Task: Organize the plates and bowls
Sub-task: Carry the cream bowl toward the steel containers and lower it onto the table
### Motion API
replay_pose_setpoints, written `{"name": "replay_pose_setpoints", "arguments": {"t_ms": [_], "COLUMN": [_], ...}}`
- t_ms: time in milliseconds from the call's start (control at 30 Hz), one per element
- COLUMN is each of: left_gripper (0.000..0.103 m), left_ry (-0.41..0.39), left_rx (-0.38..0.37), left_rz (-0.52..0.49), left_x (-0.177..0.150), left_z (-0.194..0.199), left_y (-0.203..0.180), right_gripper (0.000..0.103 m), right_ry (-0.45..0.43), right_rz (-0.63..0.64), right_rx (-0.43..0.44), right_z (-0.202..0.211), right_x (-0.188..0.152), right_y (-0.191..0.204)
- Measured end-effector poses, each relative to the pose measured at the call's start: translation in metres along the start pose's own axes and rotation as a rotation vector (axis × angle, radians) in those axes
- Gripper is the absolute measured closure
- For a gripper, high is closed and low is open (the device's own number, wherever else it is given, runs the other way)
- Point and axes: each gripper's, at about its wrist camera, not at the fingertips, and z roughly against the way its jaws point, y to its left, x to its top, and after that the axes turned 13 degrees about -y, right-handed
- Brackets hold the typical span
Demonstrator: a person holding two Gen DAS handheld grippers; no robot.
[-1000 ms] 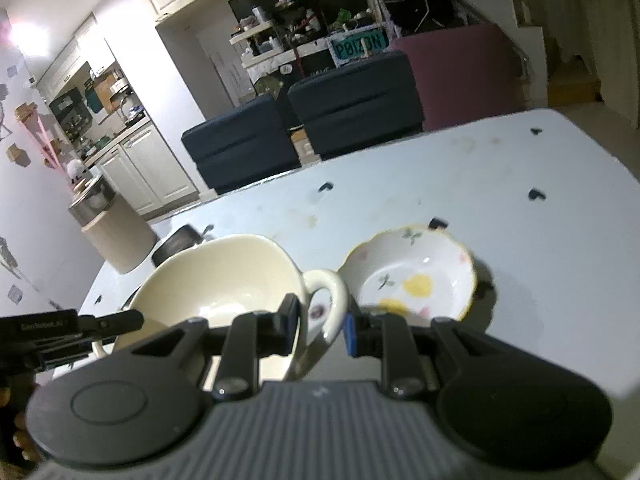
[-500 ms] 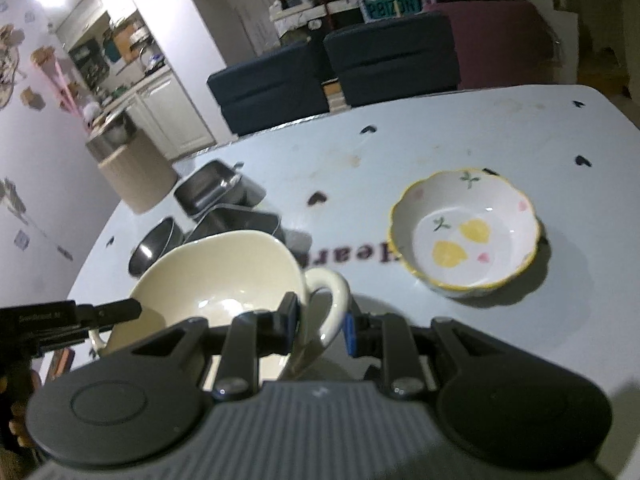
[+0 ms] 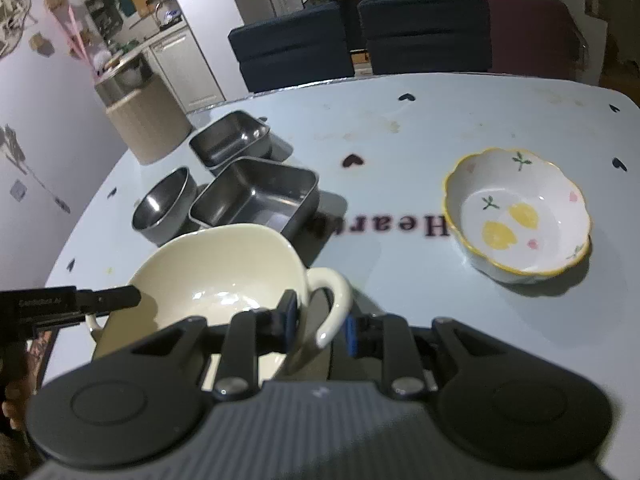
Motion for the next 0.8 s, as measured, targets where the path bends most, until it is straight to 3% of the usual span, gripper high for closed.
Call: {"name": "replay_pose_setpoints", "arguments": {"t_ms": [800], "left_gripper": [0.079], "left_ry": [0.044], "left_rx": [0.021], "left_rz": [0.011], "left_x": [-0.004], "left_z": [-0.018], "left_y": [0.010], "right_gripper": [0.074], "right_ry": [0.050], "right_rz": [0.040], "right_rx": [-0.036], "right_z": [-0.014], "right_x": [-0.005], "right_y": [0.014]}}
